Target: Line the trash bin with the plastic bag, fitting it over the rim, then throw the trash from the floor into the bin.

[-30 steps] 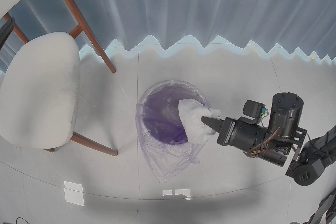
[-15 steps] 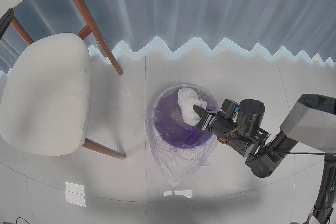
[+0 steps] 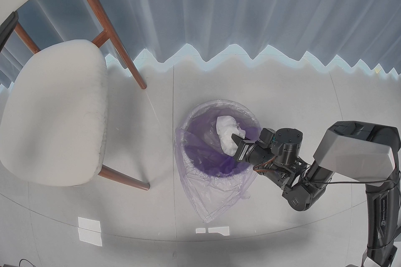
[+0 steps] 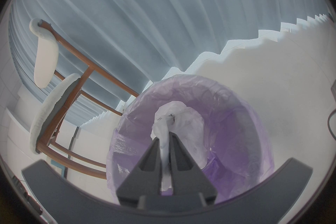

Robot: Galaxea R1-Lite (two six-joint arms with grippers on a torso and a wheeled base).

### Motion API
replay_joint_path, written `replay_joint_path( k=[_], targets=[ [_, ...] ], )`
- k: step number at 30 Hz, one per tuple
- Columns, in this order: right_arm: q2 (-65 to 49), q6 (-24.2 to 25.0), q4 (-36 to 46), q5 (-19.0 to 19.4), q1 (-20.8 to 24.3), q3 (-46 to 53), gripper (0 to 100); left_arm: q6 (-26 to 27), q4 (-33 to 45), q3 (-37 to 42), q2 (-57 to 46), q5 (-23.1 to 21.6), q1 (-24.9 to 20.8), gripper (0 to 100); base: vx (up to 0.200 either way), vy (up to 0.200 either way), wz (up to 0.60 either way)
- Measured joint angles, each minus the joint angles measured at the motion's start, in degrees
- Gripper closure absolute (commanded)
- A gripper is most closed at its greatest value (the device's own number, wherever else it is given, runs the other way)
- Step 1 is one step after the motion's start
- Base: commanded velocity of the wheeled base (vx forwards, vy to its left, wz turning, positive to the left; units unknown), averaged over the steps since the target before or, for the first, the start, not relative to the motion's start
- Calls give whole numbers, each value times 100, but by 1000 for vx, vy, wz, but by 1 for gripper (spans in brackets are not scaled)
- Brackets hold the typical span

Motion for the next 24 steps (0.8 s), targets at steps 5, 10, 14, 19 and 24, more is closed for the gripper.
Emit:
replay_joint_path(
  k=[5, 10, 14, 19, 24],
  targets=[
    [118, -111, -2, 0, -16, -135, 0, 0, 2, -1, -5, 2, 0, 0, 0, 0, 0],
    [59, 35, -96, 6, -16, -107, 0, 2, 0, -1, -13, 2, 0, 0, 0, 0, 0],
    [-135, 168, -77, 9, 59, -13, 0, 0, 0, -4, -22, 2, 0, 0, 0, 0, 0],
    [-557, 212, -57, 9, 118, 201, 0, 0, 2, -4, -28, 2, 0, 0, 0, 0, 0],
    [-1406, 172, -52, -35, 83, 798, 0, 0, 0, -4, -44, 2, 2, 0, 0, 0, 0]
  ],
)
